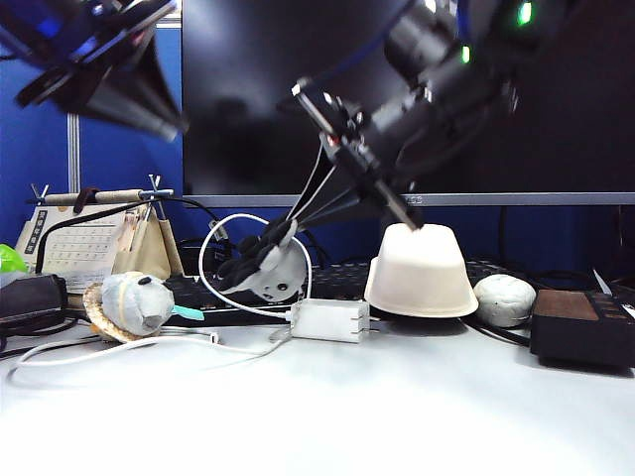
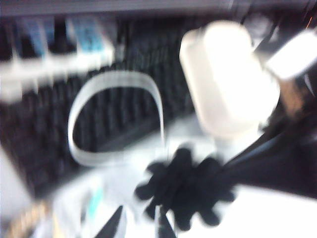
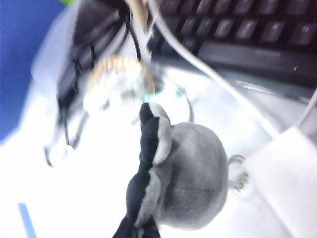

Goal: Place the tilting octopus upright.

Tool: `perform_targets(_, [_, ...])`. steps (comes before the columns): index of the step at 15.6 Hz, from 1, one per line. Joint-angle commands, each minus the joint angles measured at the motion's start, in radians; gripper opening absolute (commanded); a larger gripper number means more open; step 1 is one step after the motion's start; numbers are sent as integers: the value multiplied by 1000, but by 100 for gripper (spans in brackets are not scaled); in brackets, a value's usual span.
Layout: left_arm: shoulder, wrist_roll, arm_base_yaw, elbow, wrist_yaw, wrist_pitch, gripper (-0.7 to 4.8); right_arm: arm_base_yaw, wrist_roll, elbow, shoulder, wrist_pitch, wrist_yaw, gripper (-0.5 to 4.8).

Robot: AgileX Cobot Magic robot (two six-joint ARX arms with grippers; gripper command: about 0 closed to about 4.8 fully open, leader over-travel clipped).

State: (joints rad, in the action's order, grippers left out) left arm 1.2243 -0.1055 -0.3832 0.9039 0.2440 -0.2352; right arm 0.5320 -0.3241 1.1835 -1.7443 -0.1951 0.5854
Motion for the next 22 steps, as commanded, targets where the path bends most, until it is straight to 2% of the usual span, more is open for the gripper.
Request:
perform_targets(1, [-5,0,1,3,10,-97,85,48,142,5,78,-132,-137,-6])
perform_targets(2, [-7,0,1,3,40,-125,85,69,175,5,102,-173,-197,-6])
perform_targets(4, [-13,0,1,3,166,-149,85,116,231,5,141,-244,-318,-6])
perform_targets(7, [-19,0,0,3,409,-153,85,172,247,5,161,-305,-414,-6])
perform_targets(9, [-27,0,0,3,482,-161,85,196,247,5,170,-343,-478,-6])
perform_targets(14, [-34,1,0,3,502,-290,85,204,266,5,262,-417,-640,-6])
perform_targets(19, [-34,1,0,3,645,-303,85,206,300,5,290,-566,-737,-6])
perform_targets(22, [-34,1,0,3,658,-299,85,265,336,5,291,-661,-923,-6])
